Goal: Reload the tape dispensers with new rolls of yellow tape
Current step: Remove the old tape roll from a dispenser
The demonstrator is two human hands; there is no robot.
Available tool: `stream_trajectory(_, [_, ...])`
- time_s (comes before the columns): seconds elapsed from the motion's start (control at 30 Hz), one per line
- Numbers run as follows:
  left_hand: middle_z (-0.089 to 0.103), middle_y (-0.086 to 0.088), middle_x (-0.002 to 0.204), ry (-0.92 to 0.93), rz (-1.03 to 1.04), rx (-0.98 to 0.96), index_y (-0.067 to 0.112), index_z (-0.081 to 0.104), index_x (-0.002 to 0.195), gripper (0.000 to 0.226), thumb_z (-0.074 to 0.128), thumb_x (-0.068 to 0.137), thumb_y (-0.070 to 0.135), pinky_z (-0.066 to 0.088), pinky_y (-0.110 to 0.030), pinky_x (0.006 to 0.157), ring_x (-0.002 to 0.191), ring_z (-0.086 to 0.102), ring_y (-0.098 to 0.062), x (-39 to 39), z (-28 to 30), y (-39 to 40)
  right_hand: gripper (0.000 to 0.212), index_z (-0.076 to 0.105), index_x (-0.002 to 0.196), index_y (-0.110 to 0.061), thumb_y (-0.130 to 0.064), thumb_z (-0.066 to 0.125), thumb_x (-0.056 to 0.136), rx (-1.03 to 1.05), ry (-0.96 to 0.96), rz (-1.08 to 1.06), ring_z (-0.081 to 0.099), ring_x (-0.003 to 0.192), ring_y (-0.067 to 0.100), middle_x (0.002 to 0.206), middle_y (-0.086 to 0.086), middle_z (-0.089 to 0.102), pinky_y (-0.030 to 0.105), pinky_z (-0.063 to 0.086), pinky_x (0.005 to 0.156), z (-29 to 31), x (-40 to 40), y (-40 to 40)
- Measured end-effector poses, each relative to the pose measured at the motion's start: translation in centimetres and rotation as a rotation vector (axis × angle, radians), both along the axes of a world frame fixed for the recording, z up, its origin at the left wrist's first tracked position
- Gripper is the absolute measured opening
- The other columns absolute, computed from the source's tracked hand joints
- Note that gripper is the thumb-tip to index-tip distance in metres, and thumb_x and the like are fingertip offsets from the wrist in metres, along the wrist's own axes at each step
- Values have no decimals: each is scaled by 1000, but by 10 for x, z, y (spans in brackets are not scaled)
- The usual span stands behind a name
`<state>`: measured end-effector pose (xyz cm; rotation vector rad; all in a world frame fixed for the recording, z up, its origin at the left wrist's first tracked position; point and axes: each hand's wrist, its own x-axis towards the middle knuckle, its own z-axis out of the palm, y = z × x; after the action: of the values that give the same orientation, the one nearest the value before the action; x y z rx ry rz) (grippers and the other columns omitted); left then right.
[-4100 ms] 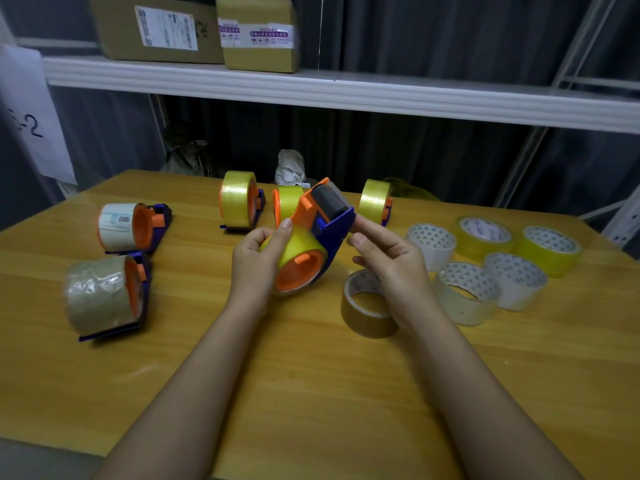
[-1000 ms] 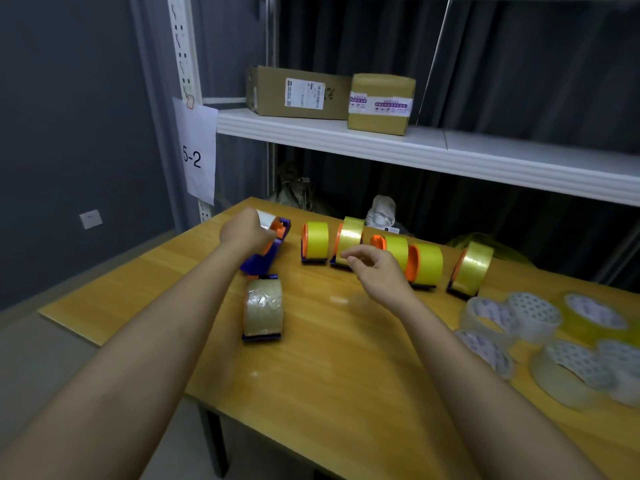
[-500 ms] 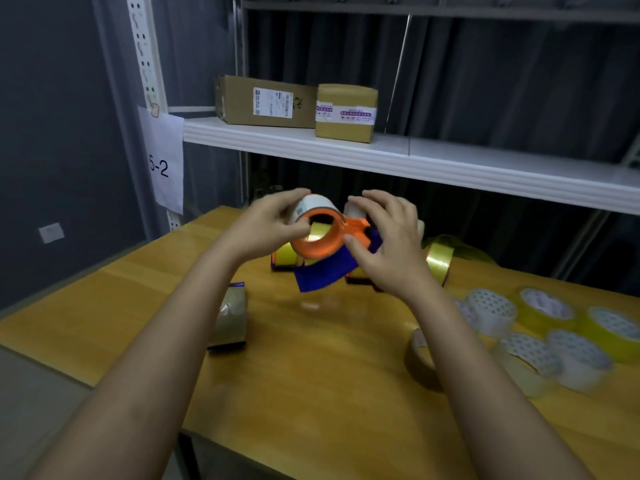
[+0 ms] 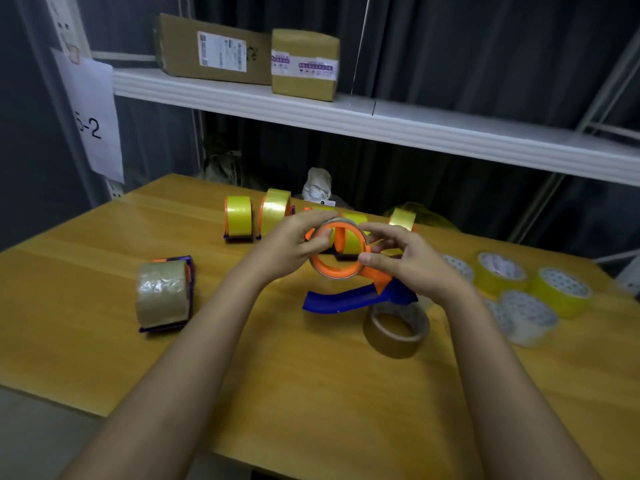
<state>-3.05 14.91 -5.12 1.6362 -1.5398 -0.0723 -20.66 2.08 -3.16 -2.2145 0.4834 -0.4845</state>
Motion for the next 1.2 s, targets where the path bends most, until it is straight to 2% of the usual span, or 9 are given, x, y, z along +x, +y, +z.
stream_trajectory(0.13, [54, -2, 132, 38, 63, -113, 13, 50, 135, 38, 48, 99, 22, 40, -12, 96, 122, 49, -11, -4, -21, -16, 51, 52, 126, -35, -30, 74, 81, -35, -74, -91, 51, 99, 3, 117, -8, 47, 16, 44, 75, -14, 5, -3])
stream_trajectory(0.33, [46, -1, 140, 118, 119, -201, 15, 51, 134, 35, 46, 99, 12, 26, -3, 102, 135, 34, -9, -10, -34, -35, 59, 51, 129, -31, -27, 78, 77, -33, -190, -174, 49, 101, 0, 112, -16, 43, 17, 43, 83, -40, 18, -7])
stream_trajectory(0.43, [48, 2, 137, 157, 125, -240, 15, 52, 133, 35, 46, 99, 11, 31, -4, 99, 130, 39, -6, -10, -39, -37, 60, 49, 132, -32, -26, 77, 79, -18, -219, -199, 47, 102, -2, 116, -14, 43, 12, 40, 82, -46, 19, -4])
stream_trajectory(0.57, [50, 6, 133, 178, 150, -297, 15, 51, 133, 35, 45, 99, 12, 36, -9, 99, 127, 44, -6, -12, -53, -37, 61, 47, 133, -35, -26, 75, 81, -16, -200, -186, 44, 107, 2, 112, -26, 39, 12, 37, 86, -53, 21, -4])
stream_trajectory(0.7, [49, 5, 133, 179, 162, -324, 12, 49, 135, 37, 45, 98, 11, 36, -8, 97, 124, 44, 0, -14, -60, -39, 57, 47, 128, -35, -24, 76, 80, -37, -189, -193, 44, 107, 0, 112, -20, 41, 15, 38, 88, -56, 21, -5])
stream_trajectory(0.8, [48, 5, 131, 201, 189, -307, 8, 43, 140, 42, 47, 98, 8, 37, -3, 90, 117, 43, 9, -18, -62, -37, 54, 47, 126, -34, -23, 75, 81, -78, -184, -204, 43, 109, 1, 114, -18, 42, 17, 39, 89, -57, 19, -3])
stream_trajectory(0.97, [50, 8, 124, 144, 219, -299, 9, 44, 139, 43, 49, 97, 5, 40, -4, 86, 110, 43, 11, -21, -65, -34, 50, 48, 127, -29, -18, 71, 85, -125, -200, -208, 46, 110, 0, 117, -15, 43, 17, 43, 90, -60, 19, 2])
stream_trajectory(1.03, [51, 6, 125, 115, 224, -284, 9, 44, 139, 43, 49, 96, 5, 40, -4, 88, 111, 43, 9, -23, -67, -33, 49, 48, 127, -29, -17, 71, 85, -131, -190, -221, 48, 110, 2, 118, -14, 43, 21, 44, 95, -60, 17, 3])
stream_trajectory(1.2, [49, -5, 138, 44, 262, -244, 10, 42, 139, 44, 46, 95, 3, 32, -2, 94, 124, 43, -7, -25, -71, -32, 50, 47, 127, -27, -20, 72, 84, -209, -132, -230, 46, 114, 6, 118, -13, 42, 26, 42, 98, -58, 15, 7])
